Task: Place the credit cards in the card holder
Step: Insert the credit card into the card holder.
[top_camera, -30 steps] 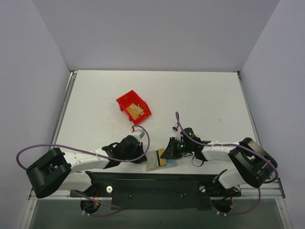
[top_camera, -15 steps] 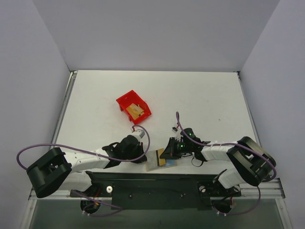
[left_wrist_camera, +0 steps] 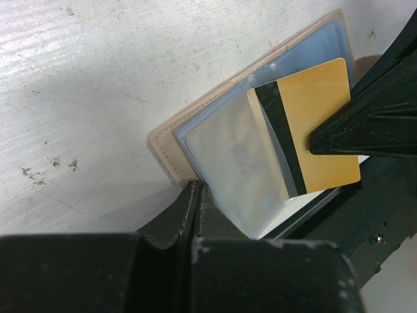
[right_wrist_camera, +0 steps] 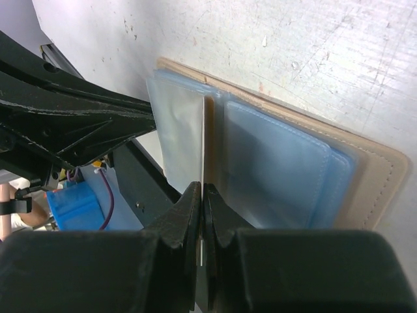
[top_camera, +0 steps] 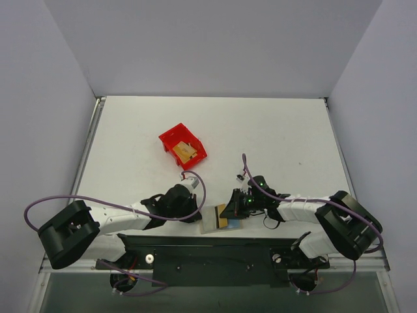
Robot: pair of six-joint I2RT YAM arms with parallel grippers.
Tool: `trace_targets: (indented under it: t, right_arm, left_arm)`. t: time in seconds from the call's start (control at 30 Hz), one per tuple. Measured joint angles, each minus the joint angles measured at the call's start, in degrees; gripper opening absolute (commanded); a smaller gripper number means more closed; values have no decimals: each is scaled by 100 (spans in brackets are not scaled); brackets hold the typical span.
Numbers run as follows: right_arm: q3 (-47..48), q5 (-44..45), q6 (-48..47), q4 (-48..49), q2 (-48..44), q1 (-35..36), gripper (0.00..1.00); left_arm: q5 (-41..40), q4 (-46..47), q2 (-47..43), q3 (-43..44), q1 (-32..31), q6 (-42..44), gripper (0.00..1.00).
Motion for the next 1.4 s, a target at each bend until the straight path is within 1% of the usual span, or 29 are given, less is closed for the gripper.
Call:
trace_targets:
  t: [1.0, 1.13, 1.4]
  right_arm:
    - [-55, -149, -20, -129, -116, 0, 0]
    - [-120, -210, 35, 13, -92, 0, 0]
    - [-160, -348, 236, 490, 267, 22, 0]
  left_arm:
    - [20, 116, 63, 0, 0, 0, 0]
    - [22, 120, 63, 0, 0, 0, 0]
    - [22, 120, 63, 0, 0, 0, 0]
